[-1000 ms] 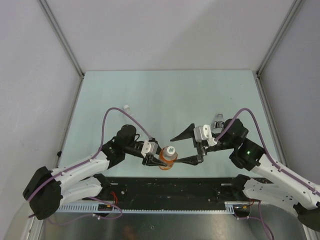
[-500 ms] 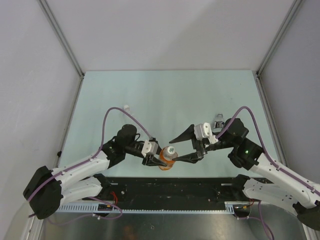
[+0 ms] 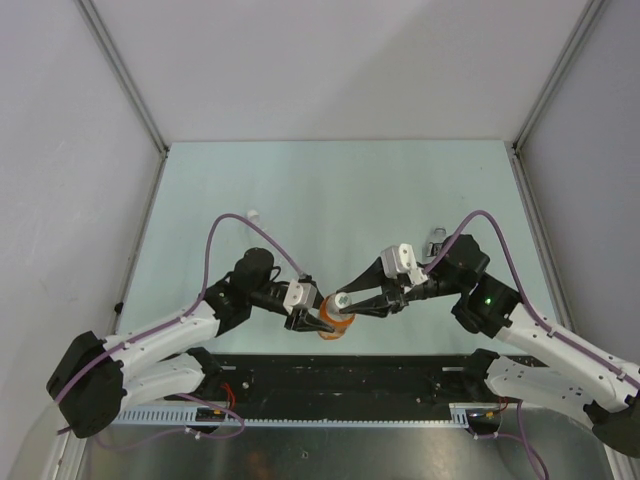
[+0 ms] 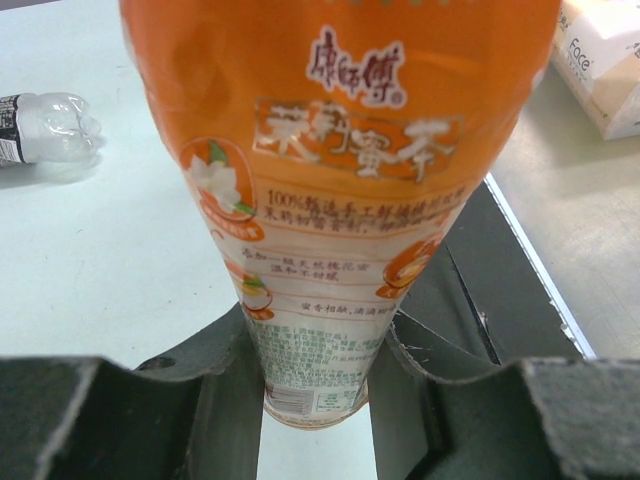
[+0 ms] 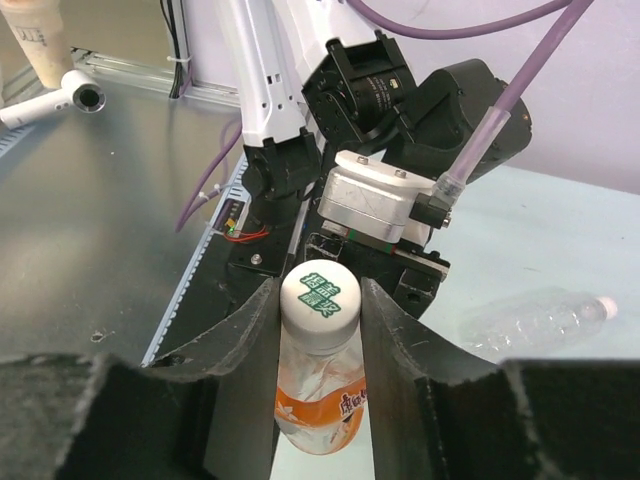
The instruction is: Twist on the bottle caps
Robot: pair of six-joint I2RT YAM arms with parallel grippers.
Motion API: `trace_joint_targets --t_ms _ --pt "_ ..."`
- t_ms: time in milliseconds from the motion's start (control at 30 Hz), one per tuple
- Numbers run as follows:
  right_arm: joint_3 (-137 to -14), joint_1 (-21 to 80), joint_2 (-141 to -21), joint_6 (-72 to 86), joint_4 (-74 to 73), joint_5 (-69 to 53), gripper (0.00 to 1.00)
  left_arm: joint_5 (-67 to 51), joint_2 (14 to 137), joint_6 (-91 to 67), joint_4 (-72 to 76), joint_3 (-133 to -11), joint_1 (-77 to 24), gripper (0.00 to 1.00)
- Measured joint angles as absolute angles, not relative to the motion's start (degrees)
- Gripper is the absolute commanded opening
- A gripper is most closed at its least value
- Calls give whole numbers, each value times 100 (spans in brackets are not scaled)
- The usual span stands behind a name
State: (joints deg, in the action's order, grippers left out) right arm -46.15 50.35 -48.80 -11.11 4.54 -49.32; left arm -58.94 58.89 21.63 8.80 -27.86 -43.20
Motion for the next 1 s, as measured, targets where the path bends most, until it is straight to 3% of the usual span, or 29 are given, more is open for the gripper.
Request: trace_joint_targets --t_ms 167,400,633,1000 --pt "-4615 5087 -4880 -1116 454 -4856 24 -5859 5876 2147 867 -2794 -4320 0" --pt "-4672 5137 -4869 -1061 502 -4254 23 -5002 5496 1942 576 -2919 -4322 2" --pt "-4786 5177 -4995 -591 637 -2635 18 -3433 5194 1511 333 -3190 -4327 0" --pt "-4880 5275 -6204 1651 1468 727 17 -812 5684 642 303 -3347 -4530 0"
